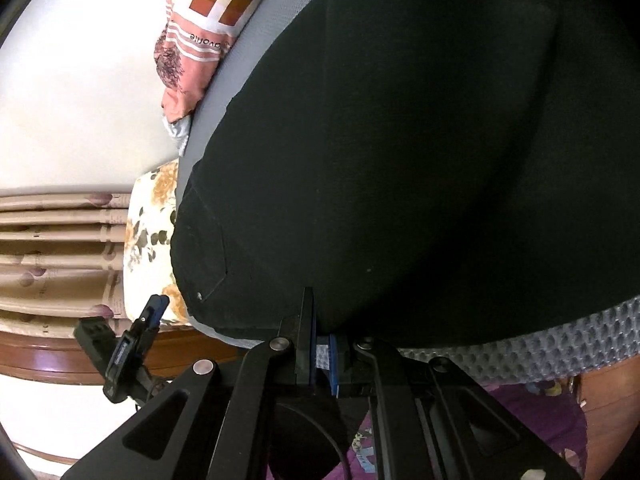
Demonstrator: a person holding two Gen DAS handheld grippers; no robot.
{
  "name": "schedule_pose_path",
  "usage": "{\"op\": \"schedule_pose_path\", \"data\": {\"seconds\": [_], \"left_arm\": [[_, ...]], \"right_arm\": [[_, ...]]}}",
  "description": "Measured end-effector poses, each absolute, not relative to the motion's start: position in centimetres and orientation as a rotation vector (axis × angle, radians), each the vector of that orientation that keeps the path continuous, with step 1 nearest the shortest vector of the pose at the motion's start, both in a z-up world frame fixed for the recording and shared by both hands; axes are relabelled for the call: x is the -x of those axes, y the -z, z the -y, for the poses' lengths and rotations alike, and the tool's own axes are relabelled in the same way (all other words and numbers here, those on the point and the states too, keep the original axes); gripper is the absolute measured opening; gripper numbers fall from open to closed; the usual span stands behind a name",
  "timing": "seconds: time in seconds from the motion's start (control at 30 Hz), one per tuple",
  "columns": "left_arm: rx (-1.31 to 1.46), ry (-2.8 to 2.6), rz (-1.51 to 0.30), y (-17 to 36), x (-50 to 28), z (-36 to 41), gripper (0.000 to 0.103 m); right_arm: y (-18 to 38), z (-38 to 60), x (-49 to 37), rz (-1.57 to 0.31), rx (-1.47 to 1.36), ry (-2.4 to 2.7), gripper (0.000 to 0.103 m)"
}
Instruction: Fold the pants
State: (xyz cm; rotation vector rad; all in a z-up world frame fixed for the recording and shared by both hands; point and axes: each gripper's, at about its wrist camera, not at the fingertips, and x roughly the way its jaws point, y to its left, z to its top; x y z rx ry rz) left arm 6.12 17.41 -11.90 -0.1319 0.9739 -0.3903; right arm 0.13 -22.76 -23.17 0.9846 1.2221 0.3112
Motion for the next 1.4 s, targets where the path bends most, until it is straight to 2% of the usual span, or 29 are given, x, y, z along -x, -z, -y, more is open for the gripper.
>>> {"op": "schedule_pose_path", "data": {"seconds": [0.17,0.3,0.4,0.6,0.77,1.0,1.07,1.1,1.13,1.17,1.3,1.4], "left_arm": [[0.030,0.439,-1.073,16.0,-6.6,-13.1,0.045],[0.036,0.428,-1.069,16.5,-6.1,-13.1,0.045],[0.070,0.413,-1.088,16.6,-6.2,-13.8,0.045],[0.098,0.405,-1.105,17.0,-6.0,-14.2,0.045],[0.065,0.401,-1.095,17.1,-5.8,-13.8,0.046],[0.068,0.404,-1.097,17.2,-5.8,-13.9,0.047],[0.064,0.408,-1.097,17.2,-5.8,-13.8,0.049],[0.060,0.409,-1.096,17.2,-5.9,-13.6,0.050],[0.058,0.410,-1.096,17.2,-5.8,-13.6,0.052],[0.054,0.412,-1.095,17.2,-5.8,-13.5,0.052],[0.060,0.419,-1.103,17.1,-6.0,-13.7,0.053],[0.081,0.425,-1.108,17.1,-6.1,-14.0,0.053]], "right_arm": [[22.4,23.2,0.3,-1.138,-0.946,-0.367,0.010],[21.9,26.3,0.5,-1.035,-0.994,-0.348,0.026],[22.1,30.2,0.0,-0.928,-1.054,-0.310,0.030],[23.6,38.8,-2.9,-0.726,-1.297,-0.291,0.030],[21.9,44.1,-4.8,-0.567,-1.338,-0.234,0.032],[23.0,49.4,-6.5,-0.576,-1.376,-0.101,0.033],[23.9,50.4,-6.9,-0.617,-1.375,-0.048,0.031],[24.0,50.7,-7.1,-0.618,-1.380,-0.049,0.025],[23.8,50.9,-7.3,-0.632,-1.360,-0.032,0.012],[23.3,51.0,-7.2,-0.650,-1.326,-0.006,0.007],[19.9,52.1,-4.6,-0.588,-1.257,0.020,0.005],[17.2,52.3,1.5,-0.546,-1.167,0.058,0.005]]}}
